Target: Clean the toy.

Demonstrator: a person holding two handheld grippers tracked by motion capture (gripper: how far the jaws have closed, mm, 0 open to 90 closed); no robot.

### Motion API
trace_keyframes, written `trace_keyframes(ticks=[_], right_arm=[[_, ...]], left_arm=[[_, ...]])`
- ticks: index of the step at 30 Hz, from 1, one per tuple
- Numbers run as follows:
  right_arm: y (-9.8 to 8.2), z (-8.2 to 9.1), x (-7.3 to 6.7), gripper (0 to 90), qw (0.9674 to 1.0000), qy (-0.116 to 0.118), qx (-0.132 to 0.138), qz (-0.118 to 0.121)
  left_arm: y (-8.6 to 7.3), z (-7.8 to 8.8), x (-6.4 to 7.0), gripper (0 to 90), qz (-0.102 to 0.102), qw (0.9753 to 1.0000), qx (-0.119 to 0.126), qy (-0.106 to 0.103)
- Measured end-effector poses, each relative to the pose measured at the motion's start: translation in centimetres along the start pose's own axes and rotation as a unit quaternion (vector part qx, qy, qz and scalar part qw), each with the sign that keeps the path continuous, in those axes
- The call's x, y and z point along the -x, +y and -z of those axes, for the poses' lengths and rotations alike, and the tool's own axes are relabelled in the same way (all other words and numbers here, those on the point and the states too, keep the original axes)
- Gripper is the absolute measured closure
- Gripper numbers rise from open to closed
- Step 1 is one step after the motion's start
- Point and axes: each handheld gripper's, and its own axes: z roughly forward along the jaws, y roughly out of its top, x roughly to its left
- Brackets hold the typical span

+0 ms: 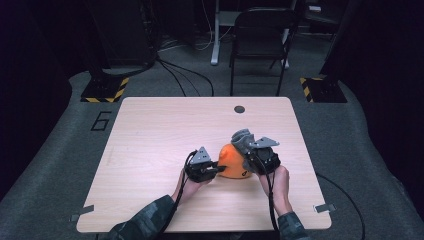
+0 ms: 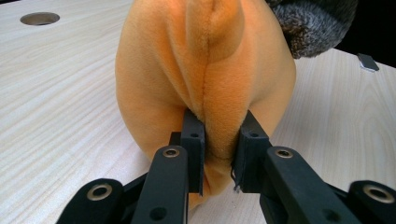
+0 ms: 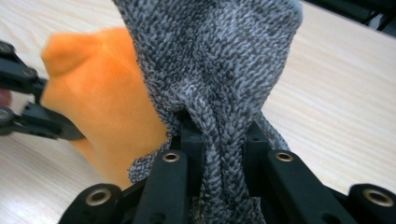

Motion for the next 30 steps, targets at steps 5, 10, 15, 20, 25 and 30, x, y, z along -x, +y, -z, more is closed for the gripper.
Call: trace_keyframes(ticks=[5, 10, 15, 20, 25, 30], right_arm=[[-0.9, -0.9, 0.3, 77.4, 0.9999, -0.007, -0.012, -0.001], [-1.2, -1.2, 0.8, 77.5, 0.9999, 0.002, -0.007, -0.01], [-1.2, -1.2, 0.8, 77.5, 0.9999, -0.002, -0.01, -0.013], [-1.3, -1.3, 0.9, 77.5, 0.9999, -0.002, -0.01, -0.006], [-1.2, -1.4, 0.9, 77.5, 0.9999, -0.005, -0.011, -0.004], [-1.3, -1.4, 1.0, 77.5, 0.9999, -0.004, -0.011, -0.003]], left_arm=[[0.2, 0.0, 0.1, 58.1, -0.007, 1.0, 0.0, 0.002], [-0.2, 0.8, -0.9, 33.8, -0.015, 0.9996, 0.012, -0.02], [-0.8, 1.5, -2.0, 19.0, 0.005, 0.9997, 0.002, -0.025], [-1.3, 0.7, -1.9, 16.0, -0.01, 0.9992, -0.028, -0.026], [-1.5, -0.1, -1.9, 17.1, -0.001, 0.9989, -0.031, -0.034], [-1.5, -0.7, -2.0, 24.5, 0.008, 0.9988, -0.039, -0.029]])
